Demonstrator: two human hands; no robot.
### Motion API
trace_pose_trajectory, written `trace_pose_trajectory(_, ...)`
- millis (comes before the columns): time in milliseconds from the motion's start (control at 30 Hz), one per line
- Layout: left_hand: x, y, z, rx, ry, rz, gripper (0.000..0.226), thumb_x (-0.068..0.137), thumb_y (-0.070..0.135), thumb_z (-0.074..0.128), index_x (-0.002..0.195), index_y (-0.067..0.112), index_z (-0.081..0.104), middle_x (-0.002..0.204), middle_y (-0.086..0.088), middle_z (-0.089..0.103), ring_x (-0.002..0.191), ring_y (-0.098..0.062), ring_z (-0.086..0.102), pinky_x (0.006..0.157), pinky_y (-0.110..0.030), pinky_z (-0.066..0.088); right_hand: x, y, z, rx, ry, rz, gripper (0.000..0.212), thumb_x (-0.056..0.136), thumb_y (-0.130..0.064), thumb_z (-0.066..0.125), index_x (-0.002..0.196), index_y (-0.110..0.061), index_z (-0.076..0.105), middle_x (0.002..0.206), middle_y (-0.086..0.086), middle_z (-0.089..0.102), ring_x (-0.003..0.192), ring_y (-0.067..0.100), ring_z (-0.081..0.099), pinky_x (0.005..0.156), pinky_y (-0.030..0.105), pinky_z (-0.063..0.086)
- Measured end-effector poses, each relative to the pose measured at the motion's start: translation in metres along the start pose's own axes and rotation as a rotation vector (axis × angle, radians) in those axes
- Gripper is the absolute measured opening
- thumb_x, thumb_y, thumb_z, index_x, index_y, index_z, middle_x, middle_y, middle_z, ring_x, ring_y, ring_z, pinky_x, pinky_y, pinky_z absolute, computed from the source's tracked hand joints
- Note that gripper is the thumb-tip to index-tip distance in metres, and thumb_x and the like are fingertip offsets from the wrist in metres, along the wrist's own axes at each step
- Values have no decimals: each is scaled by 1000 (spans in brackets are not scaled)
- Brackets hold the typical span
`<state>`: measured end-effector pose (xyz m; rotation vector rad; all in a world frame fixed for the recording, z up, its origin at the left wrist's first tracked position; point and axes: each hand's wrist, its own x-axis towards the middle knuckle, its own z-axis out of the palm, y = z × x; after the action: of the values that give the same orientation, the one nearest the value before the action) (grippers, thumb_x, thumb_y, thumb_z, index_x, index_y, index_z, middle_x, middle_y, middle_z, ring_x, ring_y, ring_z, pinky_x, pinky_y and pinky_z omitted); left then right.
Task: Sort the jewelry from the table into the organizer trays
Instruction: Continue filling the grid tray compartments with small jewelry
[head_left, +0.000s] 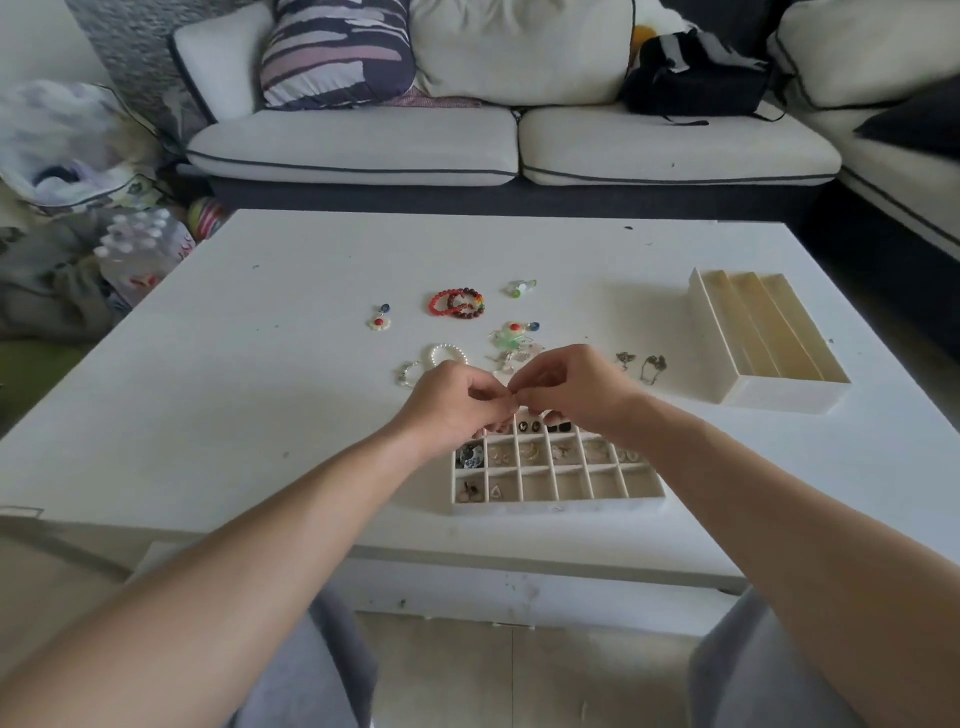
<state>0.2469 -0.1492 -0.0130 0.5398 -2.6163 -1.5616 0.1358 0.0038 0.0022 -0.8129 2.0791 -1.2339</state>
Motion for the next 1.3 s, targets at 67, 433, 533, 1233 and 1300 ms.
trace_pose_trajectory(67,-2,-2,-4,69,-2,6,10,87,22,78,77,22,78,66,11,72,59,2,62,66,-20,47,2,2,4,-47,-33,0,13,86,-1,72,88,-13,78,69,3,71,60,10,61,60,22,53)
trace_pose_trajectory(433,-7,-21,-12,519,-272,-35,14,93,29,70,80,23,68,79,11,66,80,-12,64,70,-26,48,-2,7,30,-630,-294,-19,17,88,-19,72,85,-34,77,79,-20,67,71,-6,59,54,4,37)
trace_pose_trajectory(533,-6,-26,-15,587,-280,-44,14,94,27,63,83,21,68,76,8,64,77,-15,62,67,-29,46,-6,9,35,-671,-316,-22,14,90,-18,72,87,-31,75,81,-23,66,77,-8,60,61,6,37)
trace_pose_trajectory(1233,-6,-25,-15,671,-389,-11,13,96,22,60,94,31,70,87,13,60,92,-18,60,75,-30,49,-6,14,55,-897,-283,-92,27,86,-9,64,87,-35,70,89,-15,64,88,12,66,72,26,54)
trace_pose_trajectory(1300,-7,-23,-15,662,-407,-8,20,96,23,61,88,41,66,88,15,59,93,-17,61,77,-30,50,-6,14,56,-896,-278,-92,24,87,-12,65,89,-35,73,94,-10,66,88,14,67,76,31,58)
